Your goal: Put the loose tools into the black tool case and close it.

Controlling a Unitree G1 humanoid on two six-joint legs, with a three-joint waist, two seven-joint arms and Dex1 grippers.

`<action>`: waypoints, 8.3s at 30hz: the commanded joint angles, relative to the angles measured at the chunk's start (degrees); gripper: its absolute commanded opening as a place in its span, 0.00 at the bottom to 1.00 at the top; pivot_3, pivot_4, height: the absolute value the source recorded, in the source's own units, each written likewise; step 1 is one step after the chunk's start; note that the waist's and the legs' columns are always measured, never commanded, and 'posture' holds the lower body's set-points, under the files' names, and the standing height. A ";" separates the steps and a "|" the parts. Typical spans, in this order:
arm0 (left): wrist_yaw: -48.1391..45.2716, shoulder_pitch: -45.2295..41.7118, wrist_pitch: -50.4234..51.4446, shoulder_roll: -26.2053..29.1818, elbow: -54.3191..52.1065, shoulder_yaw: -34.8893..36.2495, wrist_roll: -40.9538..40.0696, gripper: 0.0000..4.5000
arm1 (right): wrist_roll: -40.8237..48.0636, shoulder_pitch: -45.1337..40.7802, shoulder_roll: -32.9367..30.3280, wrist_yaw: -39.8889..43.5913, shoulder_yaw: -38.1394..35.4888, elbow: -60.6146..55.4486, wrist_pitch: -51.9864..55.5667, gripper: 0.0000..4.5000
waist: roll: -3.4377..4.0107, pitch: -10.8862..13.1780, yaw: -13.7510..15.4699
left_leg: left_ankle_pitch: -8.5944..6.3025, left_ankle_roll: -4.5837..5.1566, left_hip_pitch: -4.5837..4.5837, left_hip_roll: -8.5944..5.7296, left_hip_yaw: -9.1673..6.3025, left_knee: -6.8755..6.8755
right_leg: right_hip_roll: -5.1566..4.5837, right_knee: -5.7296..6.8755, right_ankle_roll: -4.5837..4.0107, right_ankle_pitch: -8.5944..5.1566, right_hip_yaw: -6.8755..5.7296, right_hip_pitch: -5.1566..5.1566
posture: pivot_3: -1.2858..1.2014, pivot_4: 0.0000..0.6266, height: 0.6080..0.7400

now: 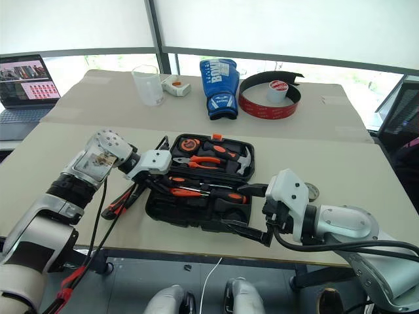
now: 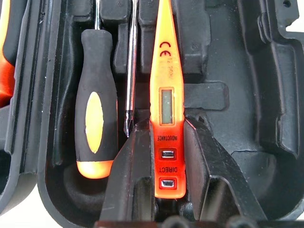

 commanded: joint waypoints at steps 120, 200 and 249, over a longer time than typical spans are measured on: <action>37.12 74.26 44.63 13.92 -64.71 63.18 -30.57 1.00 | 0.01 -25.73 3.41 24.49 7.85 21.82 -4.91 1.00 | 0.14 0.03 0.60 | -0.60 -0.46 0.27 0.25 -0.09 -0.06 | -0.04 -0.28 0.05 -0.01 -0.06 0.32 | 0.52 0.24 0.90; -1.29 3.17 3.81 12.51 -13.14 -3.62 -21.72 0.48 | 5.85 0.95 -2.61 0.53 -4.56 -0.44 -2.93 1.00 | 0.42 -0.16 0.05 | -0.44 0.14 0.10 0.11 -0.04 0.16 | 0.10 -0.23 0.26 -0.10 0.03 0.27 | 0.52 0.24 0.90; 6.68 7.26 25.35 4.30 -28.37 18.79 -33.97 0.70 | -8.91 12.47 -9.13 6.26 -15.95 22.87 -6.48 1.00 | 0.49 -0.27 -0.08 | -0.53 0.32 0.26 0.03 -0.08 0.25 | -0.01 -0.23 0.46 -0.19 0.07 0.54 | 0.52 0.24 0.90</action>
